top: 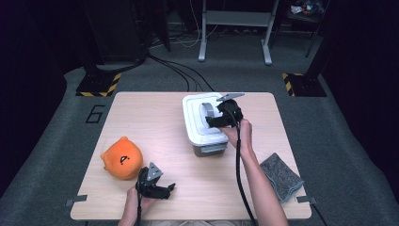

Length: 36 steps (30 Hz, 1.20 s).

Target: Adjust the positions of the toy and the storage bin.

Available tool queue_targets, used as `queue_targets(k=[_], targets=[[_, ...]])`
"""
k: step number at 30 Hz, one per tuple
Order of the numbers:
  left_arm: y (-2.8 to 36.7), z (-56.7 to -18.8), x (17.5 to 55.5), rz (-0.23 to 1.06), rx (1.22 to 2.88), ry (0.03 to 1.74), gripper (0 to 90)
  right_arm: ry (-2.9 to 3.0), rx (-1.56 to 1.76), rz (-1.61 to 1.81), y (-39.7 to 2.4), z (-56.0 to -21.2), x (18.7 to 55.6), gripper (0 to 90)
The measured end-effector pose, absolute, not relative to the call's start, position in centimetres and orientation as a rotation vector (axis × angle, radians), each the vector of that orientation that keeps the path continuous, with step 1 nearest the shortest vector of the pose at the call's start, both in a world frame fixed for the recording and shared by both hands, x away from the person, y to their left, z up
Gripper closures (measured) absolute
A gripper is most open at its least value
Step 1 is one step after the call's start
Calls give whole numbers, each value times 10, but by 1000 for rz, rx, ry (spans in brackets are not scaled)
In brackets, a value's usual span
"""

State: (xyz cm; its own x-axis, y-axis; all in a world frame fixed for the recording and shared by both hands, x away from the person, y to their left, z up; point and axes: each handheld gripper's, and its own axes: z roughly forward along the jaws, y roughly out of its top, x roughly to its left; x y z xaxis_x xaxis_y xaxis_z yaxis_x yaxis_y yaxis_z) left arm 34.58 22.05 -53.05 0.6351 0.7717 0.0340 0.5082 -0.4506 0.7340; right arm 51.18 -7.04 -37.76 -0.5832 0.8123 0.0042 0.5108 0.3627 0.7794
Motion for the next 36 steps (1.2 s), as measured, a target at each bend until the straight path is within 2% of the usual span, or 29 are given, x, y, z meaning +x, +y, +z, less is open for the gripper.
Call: queue_targets(k=[1, 10, 23, 36], targets=[[220, -530, 346, 478, 2147, 994, 87, 2235, 1153, 1071, -67, -377, 513, 287], [220, -531, 346, 478, 2141, 997, 87, 2241, 1124, 1030, -53, -377, 518, 480], [220, -531, 345, 483, 2143, 994, 87, 2263, 1138, 1030, -53, -378, 520, 602], [220, -531, 345, 484, 2143, 995, 87, 2312, 1130, 1132, -58, -380, 524, 637]])
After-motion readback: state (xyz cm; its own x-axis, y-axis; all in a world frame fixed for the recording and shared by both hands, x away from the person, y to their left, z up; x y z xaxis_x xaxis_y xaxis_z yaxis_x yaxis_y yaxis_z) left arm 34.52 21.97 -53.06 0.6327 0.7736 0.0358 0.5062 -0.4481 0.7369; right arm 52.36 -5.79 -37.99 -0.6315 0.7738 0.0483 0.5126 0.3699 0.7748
